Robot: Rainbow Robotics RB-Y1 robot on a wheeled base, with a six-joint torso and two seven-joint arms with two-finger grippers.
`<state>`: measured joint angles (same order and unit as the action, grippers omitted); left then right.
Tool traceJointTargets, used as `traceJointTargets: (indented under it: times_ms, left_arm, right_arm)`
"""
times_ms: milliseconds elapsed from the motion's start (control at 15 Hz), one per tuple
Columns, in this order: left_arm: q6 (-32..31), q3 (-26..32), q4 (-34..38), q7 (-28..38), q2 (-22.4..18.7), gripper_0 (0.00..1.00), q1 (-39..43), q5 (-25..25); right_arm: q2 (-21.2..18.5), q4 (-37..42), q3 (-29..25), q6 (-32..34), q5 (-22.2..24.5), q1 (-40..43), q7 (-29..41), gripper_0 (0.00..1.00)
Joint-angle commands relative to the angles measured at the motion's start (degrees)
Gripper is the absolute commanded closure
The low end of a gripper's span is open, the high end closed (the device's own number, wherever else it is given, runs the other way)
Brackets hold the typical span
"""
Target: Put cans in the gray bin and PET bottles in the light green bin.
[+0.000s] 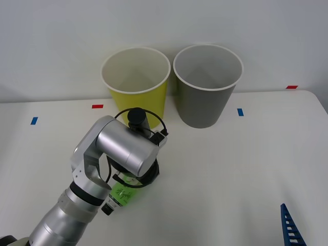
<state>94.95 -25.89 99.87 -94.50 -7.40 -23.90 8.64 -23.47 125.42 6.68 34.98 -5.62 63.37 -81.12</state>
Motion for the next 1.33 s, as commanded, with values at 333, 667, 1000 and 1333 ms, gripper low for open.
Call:
traceJointTargets:
  times_ms: [333, 667, 1000, 1333]
  left_arm:
    - [-2.05, -1.71, 19.75, 0.01, -4.37, 1.0, 9.4, -0.64]
    - [-11.1, -1.0, 31.35, -0.78, -7.27, 1.0, 16.17, -3.36]
    - [-16.11, 5.68, 39.09, -7.63, -6.57, 1.0, 22.94, 2.96]
    - [-16.03, 14.29, 46.03, -9.39, -6.31, 1.0, 23.02, 12.72]
  right_arm:
    - [0.0, 0.0, 0.0, 0.0, 0.0, 0.0, 0.0, 0.0]
    - [0.0, 0.0, 0.0, 0.0, 0.0, 0.0, 0.0, 0.0]
    - [0.0, 0.0, 0.0, 0.0, 0.0, 0.0, 0.0, 0.0]
    - [0.0, 0.0, 0.0, 0.0, 0.0, 0.0, 0.0, 0.0]
